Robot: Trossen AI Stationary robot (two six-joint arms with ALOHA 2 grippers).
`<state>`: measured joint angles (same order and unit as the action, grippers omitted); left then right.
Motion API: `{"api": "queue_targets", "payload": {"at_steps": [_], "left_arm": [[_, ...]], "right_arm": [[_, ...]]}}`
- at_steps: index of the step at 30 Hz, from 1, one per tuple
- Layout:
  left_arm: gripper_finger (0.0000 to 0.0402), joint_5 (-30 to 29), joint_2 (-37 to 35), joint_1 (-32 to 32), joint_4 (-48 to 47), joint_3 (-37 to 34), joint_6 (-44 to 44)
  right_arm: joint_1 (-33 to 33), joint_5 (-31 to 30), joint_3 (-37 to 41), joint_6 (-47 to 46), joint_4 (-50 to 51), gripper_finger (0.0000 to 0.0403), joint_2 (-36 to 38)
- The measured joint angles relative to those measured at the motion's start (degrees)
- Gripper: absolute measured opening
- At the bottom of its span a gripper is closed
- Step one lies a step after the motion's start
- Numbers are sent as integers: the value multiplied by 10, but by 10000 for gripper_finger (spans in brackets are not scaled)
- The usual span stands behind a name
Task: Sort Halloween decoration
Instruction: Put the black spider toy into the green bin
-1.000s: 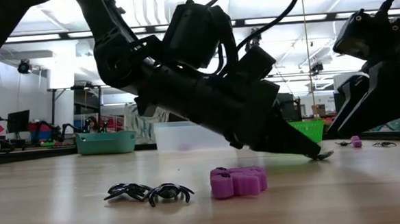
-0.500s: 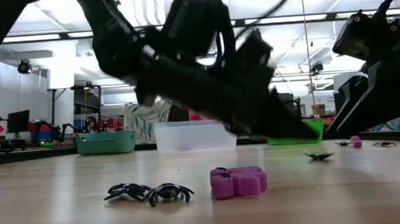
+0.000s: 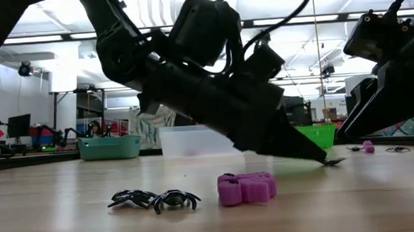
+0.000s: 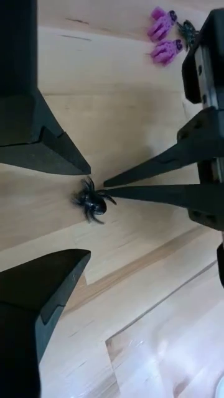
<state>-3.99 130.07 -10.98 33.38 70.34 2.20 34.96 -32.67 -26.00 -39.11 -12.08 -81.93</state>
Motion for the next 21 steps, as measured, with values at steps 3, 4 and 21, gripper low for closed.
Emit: {"api": "queue_targets", "payload": {"at_steps": [3, 4, 21], "left_arm": [[0, 0, 4, 5, 4, 1, 3], [0, 0, 8, 6, 5, 1, 5], [0, -1, 16, 8, 10, 1, 20]], "right_arm": [[0, -1, 0, -2, -5, 199, 0], [0, -1, 0, -5, -5, 199, 0], [-4, -5, 0, -92, -39, 199, -61]]}}
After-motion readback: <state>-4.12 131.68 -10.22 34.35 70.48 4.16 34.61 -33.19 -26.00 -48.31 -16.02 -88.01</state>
